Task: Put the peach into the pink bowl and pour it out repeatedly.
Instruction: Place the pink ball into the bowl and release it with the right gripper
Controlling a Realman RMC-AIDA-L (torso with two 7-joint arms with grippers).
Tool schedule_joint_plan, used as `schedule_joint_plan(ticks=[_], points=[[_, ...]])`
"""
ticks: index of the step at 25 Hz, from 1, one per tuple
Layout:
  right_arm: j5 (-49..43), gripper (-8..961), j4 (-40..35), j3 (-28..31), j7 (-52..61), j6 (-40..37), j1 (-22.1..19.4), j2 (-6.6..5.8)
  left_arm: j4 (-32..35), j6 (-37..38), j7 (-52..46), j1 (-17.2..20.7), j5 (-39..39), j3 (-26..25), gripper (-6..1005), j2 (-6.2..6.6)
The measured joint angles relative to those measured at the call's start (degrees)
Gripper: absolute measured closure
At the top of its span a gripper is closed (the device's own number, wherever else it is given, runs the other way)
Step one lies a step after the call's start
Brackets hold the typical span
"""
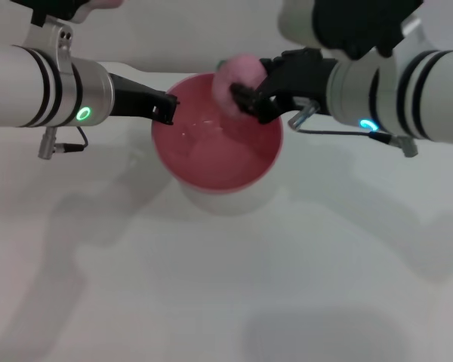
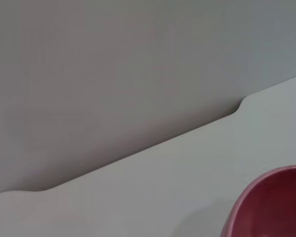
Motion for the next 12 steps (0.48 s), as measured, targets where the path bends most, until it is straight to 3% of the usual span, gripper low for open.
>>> schedule_joint_plan(ticks=[4,12], points=[[-0.3,580,0.3,-0.8,-0.5,0.4,0.2,-0.01,-0.1,0.0,0.0,0.0,-0.1,0.1,954,0.03],[-2.0,301,1.1,0.1,1.0,0.6,-1.6,0.04,-0.2,1.9,0.3,0.2,0.1,0.4,954,0.11]])
